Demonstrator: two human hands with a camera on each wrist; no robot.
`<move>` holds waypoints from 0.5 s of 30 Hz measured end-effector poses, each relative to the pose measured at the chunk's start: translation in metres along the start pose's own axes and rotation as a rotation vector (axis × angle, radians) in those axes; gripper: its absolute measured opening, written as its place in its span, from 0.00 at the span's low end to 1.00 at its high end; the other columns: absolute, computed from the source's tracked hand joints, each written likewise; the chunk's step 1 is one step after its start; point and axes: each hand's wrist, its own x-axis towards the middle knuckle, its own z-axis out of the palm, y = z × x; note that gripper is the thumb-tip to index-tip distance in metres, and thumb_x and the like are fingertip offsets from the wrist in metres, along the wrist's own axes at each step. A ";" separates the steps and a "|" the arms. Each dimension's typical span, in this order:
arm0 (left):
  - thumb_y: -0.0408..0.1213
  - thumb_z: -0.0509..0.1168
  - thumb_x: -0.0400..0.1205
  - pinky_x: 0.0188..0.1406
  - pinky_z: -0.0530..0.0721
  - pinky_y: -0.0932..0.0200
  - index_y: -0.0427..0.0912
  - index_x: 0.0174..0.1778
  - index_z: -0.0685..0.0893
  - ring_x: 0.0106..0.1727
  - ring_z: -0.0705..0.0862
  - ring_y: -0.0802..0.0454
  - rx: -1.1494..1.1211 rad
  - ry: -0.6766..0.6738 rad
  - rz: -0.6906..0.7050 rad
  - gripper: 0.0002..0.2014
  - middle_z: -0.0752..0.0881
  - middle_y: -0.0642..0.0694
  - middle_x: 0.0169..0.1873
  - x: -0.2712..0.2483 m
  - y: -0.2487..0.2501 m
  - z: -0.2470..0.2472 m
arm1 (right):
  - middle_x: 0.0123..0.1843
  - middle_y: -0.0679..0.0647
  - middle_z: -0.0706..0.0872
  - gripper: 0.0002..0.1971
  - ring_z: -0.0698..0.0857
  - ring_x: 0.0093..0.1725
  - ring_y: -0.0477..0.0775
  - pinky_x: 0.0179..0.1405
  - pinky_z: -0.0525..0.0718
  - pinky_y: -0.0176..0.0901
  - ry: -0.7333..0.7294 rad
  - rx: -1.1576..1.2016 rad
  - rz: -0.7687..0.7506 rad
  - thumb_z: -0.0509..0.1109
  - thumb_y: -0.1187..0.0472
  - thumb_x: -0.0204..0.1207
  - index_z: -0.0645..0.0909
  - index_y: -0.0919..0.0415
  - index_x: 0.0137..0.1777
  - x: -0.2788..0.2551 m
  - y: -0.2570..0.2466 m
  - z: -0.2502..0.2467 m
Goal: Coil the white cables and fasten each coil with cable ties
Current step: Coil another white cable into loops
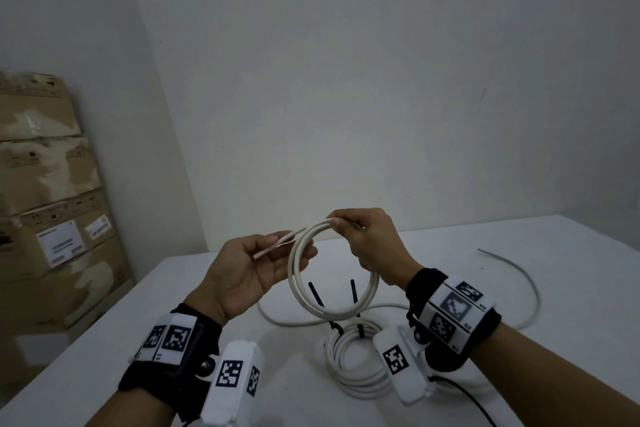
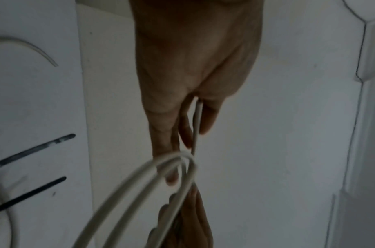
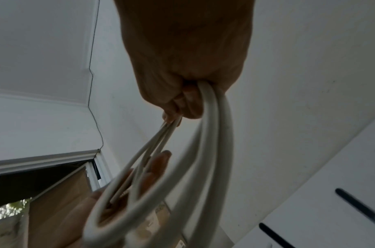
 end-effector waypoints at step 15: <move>0.40 0.53 0.78 0.19 0.66 0.63 0.39 0.34 0.72 0.18 0.67 0.50 0.272 0.111 -0.110 0.10 0.70 0.44 0.23 0.002 -0.010 0.018 | 0.20 0.45 0.71 0.09 0.71 0.24 0.44 0.27 0.67 0.29 0.026 -0.235 -0.215 0.67 0.62 0.81 0.86 0.62 0.43 -0.002 0.003 0.023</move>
